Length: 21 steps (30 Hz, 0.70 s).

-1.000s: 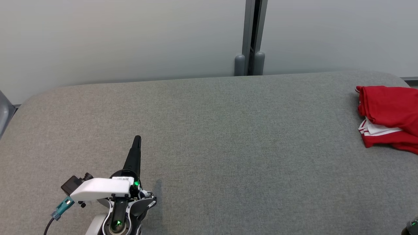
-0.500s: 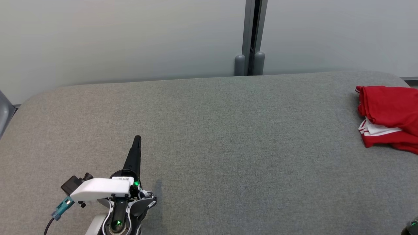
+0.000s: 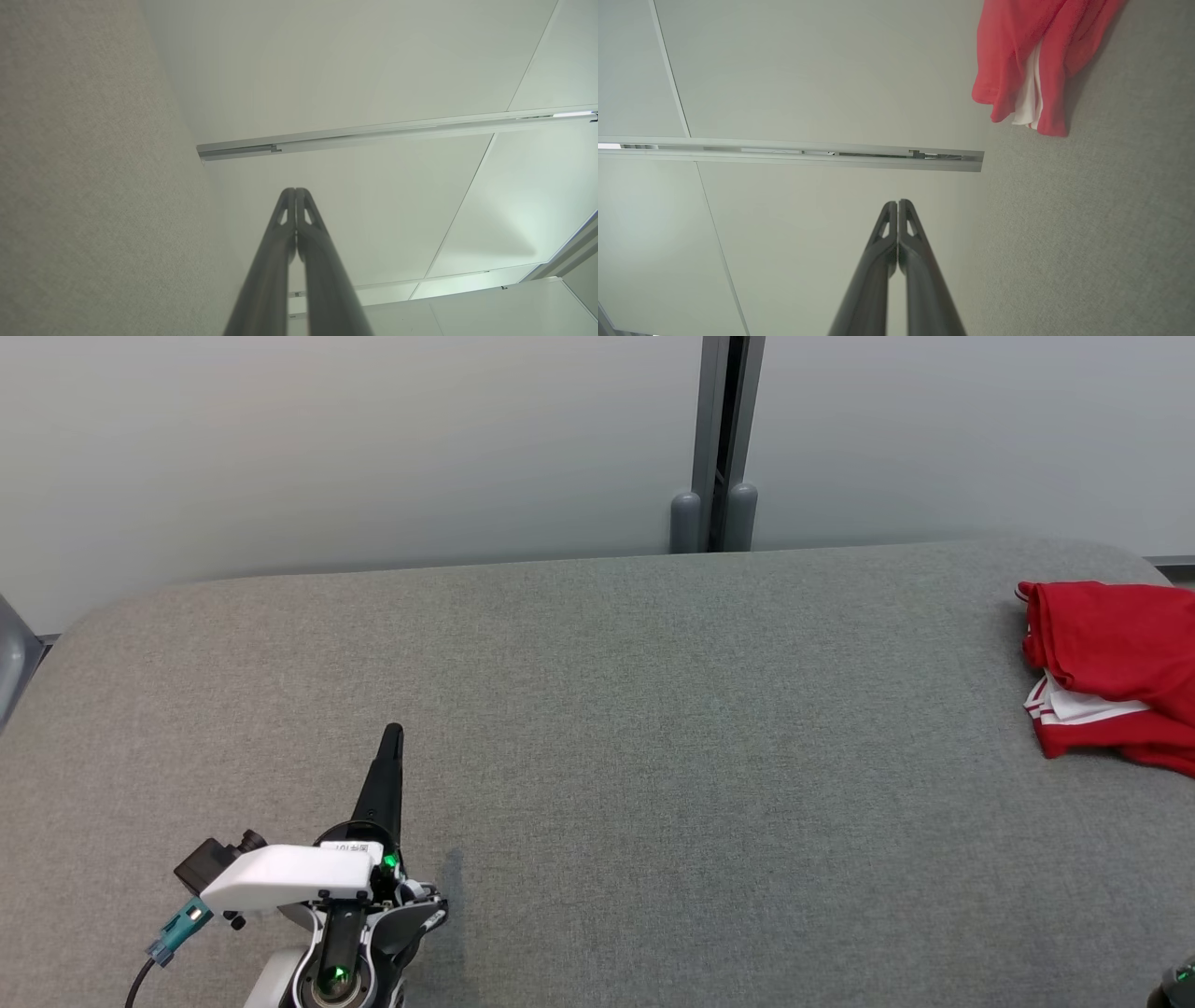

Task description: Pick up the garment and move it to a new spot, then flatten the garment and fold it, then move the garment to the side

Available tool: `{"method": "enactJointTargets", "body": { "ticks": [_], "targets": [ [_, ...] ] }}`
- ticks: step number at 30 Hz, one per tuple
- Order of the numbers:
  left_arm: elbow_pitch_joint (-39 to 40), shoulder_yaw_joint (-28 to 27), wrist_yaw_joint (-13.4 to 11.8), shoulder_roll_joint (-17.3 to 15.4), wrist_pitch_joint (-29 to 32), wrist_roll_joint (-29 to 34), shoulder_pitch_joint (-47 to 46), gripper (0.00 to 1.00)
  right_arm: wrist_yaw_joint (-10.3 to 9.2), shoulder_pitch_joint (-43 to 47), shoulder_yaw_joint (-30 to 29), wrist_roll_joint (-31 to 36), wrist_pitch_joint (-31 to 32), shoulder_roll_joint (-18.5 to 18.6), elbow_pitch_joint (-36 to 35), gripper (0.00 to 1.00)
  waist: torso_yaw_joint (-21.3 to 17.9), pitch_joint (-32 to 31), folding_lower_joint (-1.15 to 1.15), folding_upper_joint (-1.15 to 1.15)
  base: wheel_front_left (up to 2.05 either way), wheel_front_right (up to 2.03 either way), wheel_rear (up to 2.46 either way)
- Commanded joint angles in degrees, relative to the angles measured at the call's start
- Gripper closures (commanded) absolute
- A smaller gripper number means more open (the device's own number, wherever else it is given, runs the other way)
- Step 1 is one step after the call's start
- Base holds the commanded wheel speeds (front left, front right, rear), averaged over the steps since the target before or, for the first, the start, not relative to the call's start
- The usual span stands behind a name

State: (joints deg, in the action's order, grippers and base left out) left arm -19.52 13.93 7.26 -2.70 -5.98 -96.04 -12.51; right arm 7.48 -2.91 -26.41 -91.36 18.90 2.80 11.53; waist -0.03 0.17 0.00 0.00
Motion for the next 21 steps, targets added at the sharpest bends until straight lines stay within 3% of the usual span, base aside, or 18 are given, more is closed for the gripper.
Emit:
{"method": "enactJointTargets", "body": {
  "ticks": [1,21],
  "targets": [
    [0.0,-0.1,0.4,-0.3,0.2,-0.2,-0.9,1.0,0.02,-0.3,-0.1,-0.3,0.3,0.1,-0.2,1.0,0.0,0.0,0.0,0.0,0.0,0.0,0.0],
    [0.0,-0.1,0.4,-0.3,0.2,-0.2,-0.9,1.0,0.02,-0.3,-0.1,-0.4,0.3,0.1,-0.2,1.0,0.0,0.0,0.0,0.0,0.0,0.0,0.0]
  ]
}}
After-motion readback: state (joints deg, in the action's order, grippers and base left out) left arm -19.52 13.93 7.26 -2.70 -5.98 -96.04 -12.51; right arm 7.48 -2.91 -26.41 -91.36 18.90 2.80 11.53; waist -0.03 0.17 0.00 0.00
